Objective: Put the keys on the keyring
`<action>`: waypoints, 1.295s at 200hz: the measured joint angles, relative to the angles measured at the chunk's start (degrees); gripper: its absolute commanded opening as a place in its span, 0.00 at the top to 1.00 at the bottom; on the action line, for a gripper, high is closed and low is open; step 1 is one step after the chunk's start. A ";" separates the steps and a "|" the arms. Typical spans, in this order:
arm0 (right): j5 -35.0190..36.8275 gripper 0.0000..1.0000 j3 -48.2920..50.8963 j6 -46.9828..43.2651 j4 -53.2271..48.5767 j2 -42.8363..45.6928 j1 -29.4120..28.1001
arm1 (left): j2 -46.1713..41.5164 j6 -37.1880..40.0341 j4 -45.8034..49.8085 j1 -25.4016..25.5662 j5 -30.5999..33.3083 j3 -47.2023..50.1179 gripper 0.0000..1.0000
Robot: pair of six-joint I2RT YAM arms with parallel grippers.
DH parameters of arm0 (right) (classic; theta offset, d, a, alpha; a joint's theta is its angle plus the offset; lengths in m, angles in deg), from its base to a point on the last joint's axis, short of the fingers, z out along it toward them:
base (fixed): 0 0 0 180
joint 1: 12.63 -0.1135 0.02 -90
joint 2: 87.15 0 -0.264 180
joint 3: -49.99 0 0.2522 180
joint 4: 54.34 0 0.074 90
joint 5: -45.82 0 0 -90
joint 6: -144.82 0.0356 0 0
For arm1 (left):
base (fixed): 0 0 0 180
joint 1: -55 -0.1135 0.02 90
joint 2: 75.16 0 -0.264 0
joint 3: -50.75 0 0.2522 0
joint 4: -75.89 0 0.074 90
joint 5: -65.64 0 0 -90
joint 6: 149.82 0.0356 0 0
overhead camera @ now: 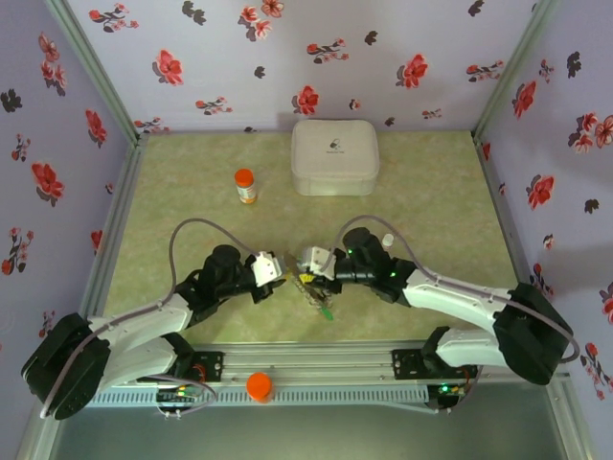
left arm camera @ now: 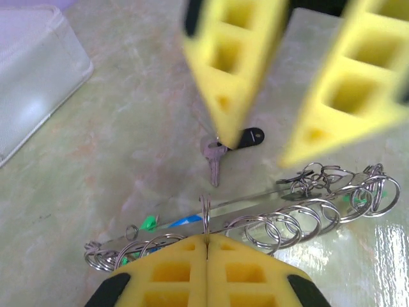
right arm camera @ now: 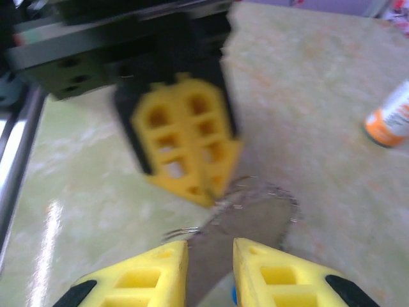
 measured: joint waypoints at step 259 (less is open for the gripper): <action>-14.80 0.88 -0.74 3.76 9.79 -10.23 4.85 | 0.66 0.00 -7.93 0.04 -2.86 2.51 1.00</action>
